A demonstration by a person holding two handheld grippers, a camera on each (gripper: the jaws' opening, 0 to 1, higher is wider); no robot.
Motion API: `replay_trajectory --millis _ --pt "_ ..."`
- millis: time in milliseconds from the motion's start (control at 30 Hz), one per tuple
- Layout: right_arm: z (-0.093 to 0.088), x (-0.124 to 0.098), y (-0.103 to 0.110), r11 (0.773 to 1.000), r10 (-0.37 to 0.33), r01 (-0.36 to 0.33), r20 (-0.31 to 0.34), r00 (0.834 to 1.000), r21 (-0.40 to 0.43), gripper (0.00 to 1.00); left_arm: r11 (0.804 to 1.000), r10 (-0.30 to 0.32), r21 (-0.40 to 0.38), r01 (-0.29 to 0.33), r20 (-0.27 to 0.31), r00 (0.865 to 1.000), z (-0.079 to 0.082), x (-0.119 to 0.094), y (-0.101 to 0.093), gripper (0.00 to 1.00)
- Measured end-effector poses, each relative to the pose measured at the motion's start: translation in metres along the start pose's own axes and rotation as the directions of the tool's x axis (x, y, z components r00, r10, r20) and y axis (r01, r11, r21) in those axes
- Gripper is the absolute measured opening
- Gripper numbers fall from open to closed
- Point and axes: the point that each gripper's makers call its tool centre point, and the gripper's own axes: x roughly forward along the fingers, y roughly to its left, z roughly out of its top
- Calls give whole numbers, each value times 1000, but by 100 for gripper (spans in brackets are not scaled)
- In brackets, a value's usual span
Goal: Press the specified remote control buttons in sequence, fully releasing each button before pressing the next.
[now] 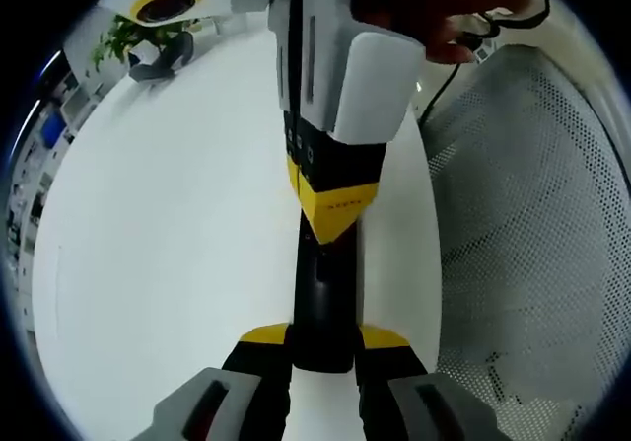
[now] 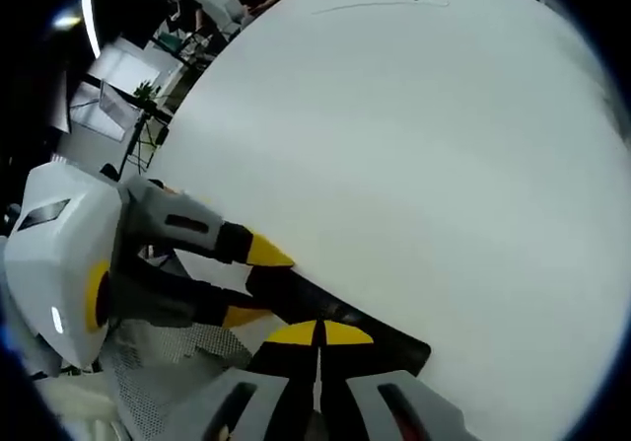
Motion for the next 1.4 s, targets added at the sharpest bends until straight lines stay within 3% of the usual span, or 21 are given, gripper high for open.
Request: replay_trajectory --millis 533,800,1067,1233,1400 --pt "-4 4 -2 996 -53 51 -27 998 -67 0 1000 -5 -6 5 10 1000 0 0 0 23" --pt "-3 6 -2 989 -95 93 -17 995 -113 0 1000 -15 19 15 15 1000 0 0 0 22" --pt "-3 6 -3 988 -88 87 -5 996 -129 0 995 -52 83 47 47 998 -2 -1 -1 23" --pt "-3 6 -3 985 -98 93 -23 995 -146 0 997 -44 70 40 63 997 -2 -2 -1 23" --pt "0 5 -5 974 -130 128 2 992 -188 0 1000 -19 19 18 86 996 0 -2 -1 23"
